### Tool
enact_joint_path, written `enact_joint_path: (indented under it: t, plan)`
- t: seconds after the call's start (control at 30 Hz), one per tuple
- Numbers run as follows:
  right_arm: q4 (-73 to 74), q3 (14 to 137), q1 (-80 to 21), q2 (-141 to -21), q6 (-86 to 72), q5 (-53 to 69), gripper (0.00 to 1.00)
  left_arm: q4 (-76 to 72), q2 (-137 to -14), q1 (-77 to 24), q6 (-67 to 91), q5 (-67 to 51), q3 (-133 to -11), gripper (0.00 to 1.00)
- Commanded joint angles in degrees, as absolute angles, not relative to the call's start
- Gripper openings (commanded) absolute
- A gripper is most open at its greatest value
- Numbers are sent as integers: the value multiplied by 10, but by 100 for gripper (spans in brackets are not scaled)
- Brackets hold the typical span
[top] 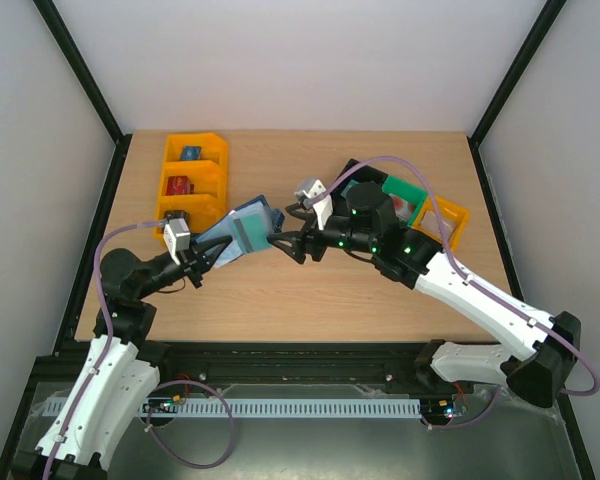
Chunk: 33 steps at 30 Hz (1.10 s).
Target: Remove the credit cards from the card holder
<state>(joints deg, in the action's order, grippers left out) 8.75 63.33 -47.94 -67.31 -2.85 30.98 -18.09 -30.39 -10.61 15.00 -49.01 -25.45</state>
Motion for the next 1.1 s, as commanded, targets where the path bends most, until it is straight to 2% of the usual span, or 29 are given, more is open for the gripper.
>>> enact_joint_path:
  t: [0.0,0.13,0.77,1.07]
  plan:
    - [96,654,-472,-683,-26,277,79,-202,-300,-108,149,-495,-270,2]
    - [98,665,-470,-703,-37,262,74,-203,-299,-108,150,-497,-269,2]
    - [109,680,-454,-721,-49,249,74,-202,-297,-108,148,-499,-269,2]
    - [97,686,-456,-745,-67,374,78,-203,-300,-108,151,-500,-268,2]
